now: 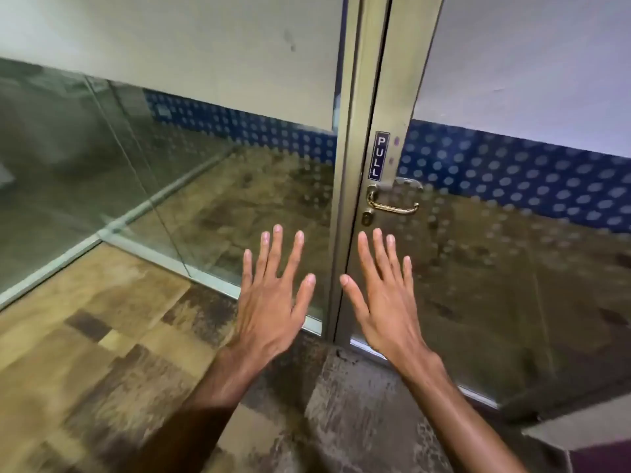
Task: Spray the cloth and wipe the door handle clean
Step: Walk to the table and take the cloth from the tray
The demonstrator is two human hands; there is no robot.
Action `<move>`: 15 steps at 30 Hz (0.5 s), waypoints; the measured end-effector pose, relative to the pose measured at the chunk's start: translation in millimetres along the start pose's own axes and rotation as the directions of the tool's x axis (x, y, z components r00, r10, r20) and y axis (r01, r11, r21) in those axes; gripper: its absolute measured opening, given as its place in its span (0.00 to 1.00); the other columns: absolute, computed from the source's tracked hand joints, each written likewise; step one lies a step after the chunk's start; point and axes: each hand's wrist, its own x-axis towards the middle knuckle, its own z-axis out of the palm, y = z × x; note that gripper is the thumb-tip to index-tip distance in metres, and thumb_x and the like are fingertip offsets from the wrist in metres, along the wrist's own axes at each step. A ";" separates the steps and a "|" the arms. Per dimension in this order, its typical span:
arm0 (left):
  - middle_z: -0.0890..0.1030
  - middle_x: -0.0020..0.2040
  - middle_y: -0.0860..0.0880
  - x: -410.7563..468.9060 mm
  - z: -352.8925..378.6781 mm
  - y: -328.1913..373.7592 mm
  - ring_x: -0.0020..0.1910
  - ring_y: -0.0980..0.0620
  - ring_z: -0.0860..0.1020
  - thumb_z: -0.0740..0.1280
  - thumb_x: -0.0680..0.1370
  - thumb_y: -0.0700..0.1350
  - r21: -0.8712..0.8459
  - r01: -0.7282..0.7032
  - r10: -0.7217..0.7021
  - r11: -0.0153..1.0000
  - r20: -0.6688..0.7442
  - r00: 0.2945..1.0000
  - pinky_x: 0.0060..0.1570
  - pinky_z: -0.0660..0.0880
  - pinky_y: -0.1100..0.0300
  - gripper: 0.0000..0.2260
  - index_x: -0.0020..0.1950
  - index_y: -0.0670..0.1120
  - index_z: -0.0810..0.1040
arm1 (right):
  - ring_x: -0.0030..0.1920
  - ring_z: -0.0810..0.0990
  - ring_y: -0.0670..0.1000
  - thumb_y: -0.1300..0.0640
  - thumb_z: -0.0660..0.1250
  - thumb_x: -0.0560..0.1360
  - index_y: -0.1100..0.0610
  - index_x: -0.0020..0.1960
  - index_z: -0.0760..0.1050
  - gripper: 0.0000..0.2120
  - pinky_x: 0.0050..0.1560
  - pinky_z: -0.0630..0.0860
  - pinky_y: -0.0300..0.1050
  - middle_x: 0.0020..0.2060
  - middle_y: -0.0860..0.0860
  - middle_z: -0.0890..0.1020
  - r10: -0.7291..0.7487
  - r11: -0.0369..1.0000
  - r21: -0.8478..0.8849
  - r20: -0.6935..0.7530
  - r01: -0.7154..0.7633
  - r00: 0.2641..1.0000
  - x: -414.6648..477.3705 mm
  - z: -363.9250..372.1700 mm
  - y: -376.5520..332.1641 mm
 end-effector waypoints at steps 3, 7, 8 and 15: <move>0.35 0.86 0.49 -28.9 -3.6 1.3 0.84 0.51 0.33 0.43 0.85 0.65 0.057 0.121 -0.121 0.991 0.010 0.993 0.83 0.37 0.42 0.31 0.85 0.60 0.36 | 0.84 0.34 0.49 0.38 0.49 0.85 0.47 0.85 0.42 0.33 0.84 0.39 0.59 0.85 0.48 0.40 -0.086 0.996 0.035 0.066 0.084 0.994 -7.4 4.8 -4.6; 0.35 0.86 0.49 -71.1 -5.2 4.3 0.84 0.50 0.32 0.46 0.85 0.65 0.076 0.262 -0.260 0.962 -0.036 0.965 0.83 0.36 0.42 0.32 0.85 0.59 0.37 | 0.84 0.34 0.49 0.39 0.51 0.86 0.46 0.85 0.41 0.33 0.84 0.39 0.59 0.85 0.47 0.40 -0.199 0.976 0.113 0.140 0.184 0.970 -22.0 14.5 -9.2; 0.35 0.86 0.49 -82.2 -6.3 4.3 0.84 0.50 0.32 0.46 0.85 0.65 0.089 0.300 -0.298 0.950 -0.041 0.954 0.83 0.37 0.42 0.32 0.85 0.59 0.36 | 0.84 0.34 0.49 0.39 0.52 0.86 0.46 0.85 0.42 0.33 0.84 0.40 0.59 0.85 0.47 0.40 -0.225 0.970 0.131 0.161 0.205 0.961 -24.6 16.7 -9.5; 0.49 0.86 0.42 -165.6 -17.4 24.8 0.86 0.40 0.49 0.51 0.84 0.63 0.182 0.511 -0.489 0.840 -0.155 0.858 0.82 0.49 0.34 0.33 0.86 0.51 0.52 | 0.84 0.36 0.50 0.37 0.47 0.84 0.47 0.85 0.43 0.34 0.84 0.41 0.62 0.85 0.49 0.41 -0.424 0.899 0.254 0.295 0.358 0.856 -55.5 26.2 -30.9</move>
